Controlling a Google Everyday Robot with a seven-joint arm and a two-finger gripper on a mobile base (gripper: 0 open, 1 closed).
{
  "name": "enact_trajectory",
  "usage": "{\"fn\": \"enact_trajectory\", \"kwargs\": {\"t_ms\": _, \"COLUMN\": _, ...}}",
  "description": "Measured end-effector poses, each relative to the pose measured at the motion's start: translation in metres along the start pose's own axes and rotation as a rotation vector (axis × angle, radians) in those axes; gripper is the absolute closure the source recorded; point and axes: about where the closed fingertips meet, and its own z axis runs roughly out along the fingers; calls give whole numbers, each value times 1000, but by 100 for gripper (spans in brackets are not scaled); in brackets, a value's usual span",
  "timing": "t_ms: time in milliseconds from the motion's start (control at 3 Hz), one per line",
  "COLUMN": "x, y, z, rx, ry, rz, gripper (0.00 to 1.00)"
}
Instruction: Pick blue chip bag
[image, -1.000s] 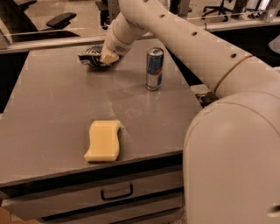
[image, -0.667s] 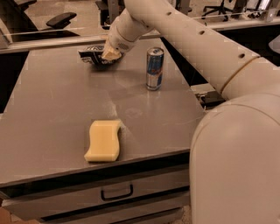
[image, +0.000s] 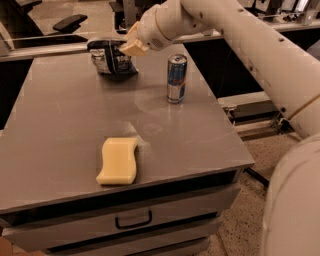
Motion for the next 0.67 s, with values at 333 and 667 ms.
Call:
{"fn": "enact_trajectory", "kwargs": {"t_ms": 333, "x": -20, "y": 4, "z": -42, "rx": 9, "ry": -103, "rz": 11, "gripper": 100}}
{"fn": "enact_trajectory", "kwargs": {"t_ms": 667, "x": -35, "y": 9, "z": -74, "rx": -18, "ry": -188, "rz": 19, "gripper": 100}}
